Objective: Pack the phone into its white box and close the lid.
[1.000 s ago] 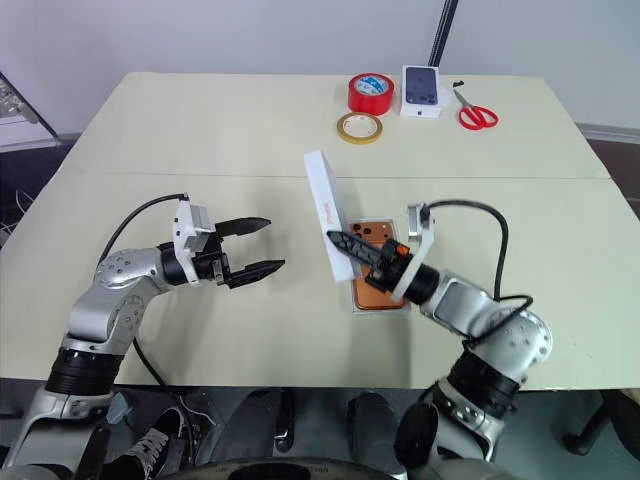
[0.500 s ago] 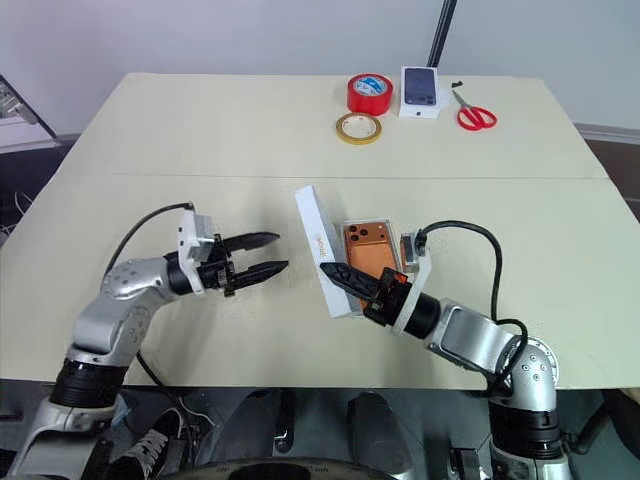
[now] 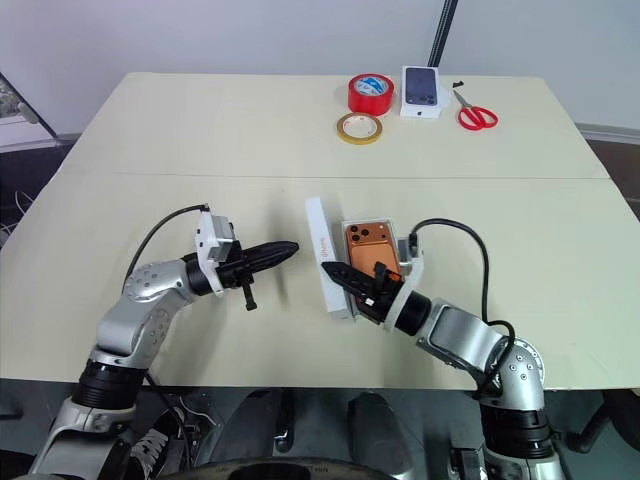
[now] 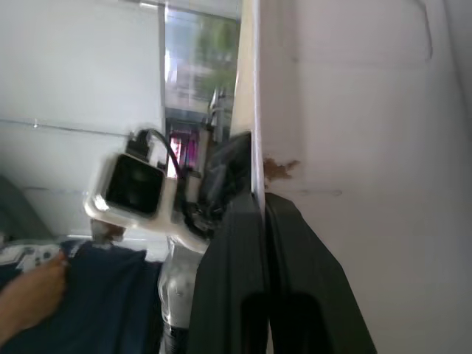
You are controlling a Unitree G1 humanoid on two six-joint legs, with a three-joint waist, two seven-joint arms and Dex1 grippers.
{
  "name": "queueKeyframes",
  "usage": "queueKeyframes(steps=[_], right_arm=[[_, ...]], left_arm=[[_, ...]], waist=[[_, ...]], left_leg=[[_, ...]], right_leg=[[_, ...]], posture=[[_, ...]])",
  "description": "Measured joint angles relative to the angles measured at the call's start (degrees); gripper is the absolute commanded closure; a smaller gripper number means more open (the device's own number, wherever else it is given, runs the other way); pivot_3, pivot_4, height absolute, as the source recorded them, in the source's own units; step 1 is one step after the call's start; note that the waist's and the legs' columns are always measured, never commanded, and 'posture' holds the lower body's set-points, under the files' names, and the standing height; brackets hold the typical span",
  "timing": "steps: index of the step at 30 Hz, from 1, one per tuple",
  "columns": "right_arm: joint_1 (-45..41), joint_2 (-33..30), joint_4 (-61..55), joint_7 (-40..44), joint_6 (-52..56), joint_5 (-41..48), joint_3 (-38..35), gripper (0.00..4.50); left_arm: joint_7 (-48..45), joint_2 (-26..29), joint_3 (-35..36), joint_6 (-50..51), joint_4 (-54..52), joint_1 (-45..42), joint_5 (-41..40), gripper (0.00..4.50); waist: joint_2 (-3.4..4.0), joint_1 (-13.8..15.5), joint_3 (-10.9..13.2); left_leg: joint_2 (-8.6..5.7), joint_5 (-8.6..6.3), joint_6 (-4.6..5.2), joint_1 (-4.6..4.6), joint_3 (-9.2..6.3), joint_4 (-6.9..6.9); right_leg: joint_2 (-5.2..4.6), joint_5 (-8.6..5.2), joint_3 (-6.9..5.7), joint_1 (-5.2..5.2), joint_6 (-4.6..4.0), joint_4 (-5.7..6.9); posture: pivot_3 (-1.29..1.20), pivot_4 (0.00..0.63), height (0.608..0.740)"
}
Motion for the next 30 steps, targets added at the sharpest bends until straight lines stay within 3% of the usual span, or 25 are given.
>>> queueKeyframes(steps=[5,8,14,17,20,21,24,28,29,30], right_arm=[[-1.5,0.1,1.5,-0.7,-0.2,0.1,-0.5,4.5],[-1.7,-0.7,3.3,-0.3,-0.3,0.2,-2.4,3.57],[-2.1,-6.0,6.2,-1.7,-4.8,0.0,-7.4,0.57],[-2.5,-10.6,7.6,1.2,-5.3,-4.6,-8.8,0.57],[-4.7,-17.5,9.7,8.2,-5.8,-14.9,-10.4,0.57],[-5.5,-18.7,9.7,10.8,-6.4,-18.4,-10.8,0.8],[-6.5,-21.0,9.6,17.7,-10.2,-32.4,-8.3,1.92],[-6.2,-23.5,8.0,26.6,-19.7,-55.7,1.2,4.04],[-6.1,-23.3,7.5,28.2,-21.9,-60.3,3.3,4.45],[-6.0,-22.9,7.1,29.4,-23.7,-64.0,5.0,4.45]], left_arm=[[1.7,-4.1,-3.9,-1.0,3.8,-0.5,2.7,4.43],[2.2,-6.8,-5.0,-2.3,6.8,-1.8,4.2,4.5],[2.9,-12.7,-7.2,-5.7,14.6,-7.3,6.8,4.5],[2.9,-16.0,-7.8,-6.4,19.8,-10.5,7.2,4.5],[3.3,-19.2,-8.7,-7.3,23.2,-12.6,8.0,4.5],[3.3,-19.6,-8.7,-7.7,23.6,-12.7,8.1,4.5],[3.3,-19.7,-8.8,-7.7,23.3,-12.6,8.3,4.5],[3.8,-16.8,-8.2,-5.7,19.7,-11.4,8.1,4.5],[4.2,-16.0,-7.6,-4.6,18.6,-11.1,8.0,4.5],[4.8,-15.0,-6.9,-3.8,17.7,-11.0,7.9,4.5]], waist=[[0.0,0.0,0.0],[0.0,0.3,0.0],[0.0,0.3,0.0],[0.03,0.2,0.0],[0.03,0.2,0.0],[0.03,0.1,0.0],[0.04,0.0,0.0],[0.05,0.0,0.0],[0.06,0.0,0.0],[0.06,0.1,0.0]], left_leg=[[-0.01,0.0,0.0,-0.04,0.0,0.02],[-0.03,0.0,0.0,-0.03,-0.01,0.09],[-0.07,-0.05,0.08,-0.07,0.01,0.11],[-0.06,-0.05,0.09,-0.08,0.02,0.11],[-0.12,-0.05,0.09,-0.08,0.08,0.12],[-0.09,-0.06,0.1,-0.06,0.08,0.12],[0.0,-0.06,0.11,-0.05,0.06,0.09],[0.02,-0.06,0.1,-0.04,0.04,0.1],[0.02,-0.06,0.1,-0.04,0.04,0.1],[0.02,-0.06,0.1,-0.04,0.02,0.11]], right_leg=[[0.02,0.0,0.0,-0.02,0.0,0.0],[0.01,0.0,-0.01,0.05,0.01,0.0],[0.04,0.0,0.01,0.02,0.04,-0.03],[0.11,0.0,0.01,-0.01,0.04,0.01],[0.14,0.0,0.05,0.0,0.07,-0.01],[0.18,-0.01,0.08,-0.02,0.08,-0.01],[0.29,-0.01,0.11,-0.06,0.08,0.02],[0.31,-0.01,0.13,-0.07,0.07,0.03],[0.29,-0.01,0.13,-0.07,0.07,0.03],[0.26,-0.01,0.12,-0.07,0.07,0.03]], posture=[[0.0,0.15,0.74],[0.0,0.15,0.74],[0.0,0.15,0.74],[0.0,0.15,0.74],[0.0,0.15,0.74],[0.0,0.15,0.74],[0.0,0.15,0.74],[0.0,0.15,0.74],[0.0,0.15,0.74],[0.0,0.15,0.74]])
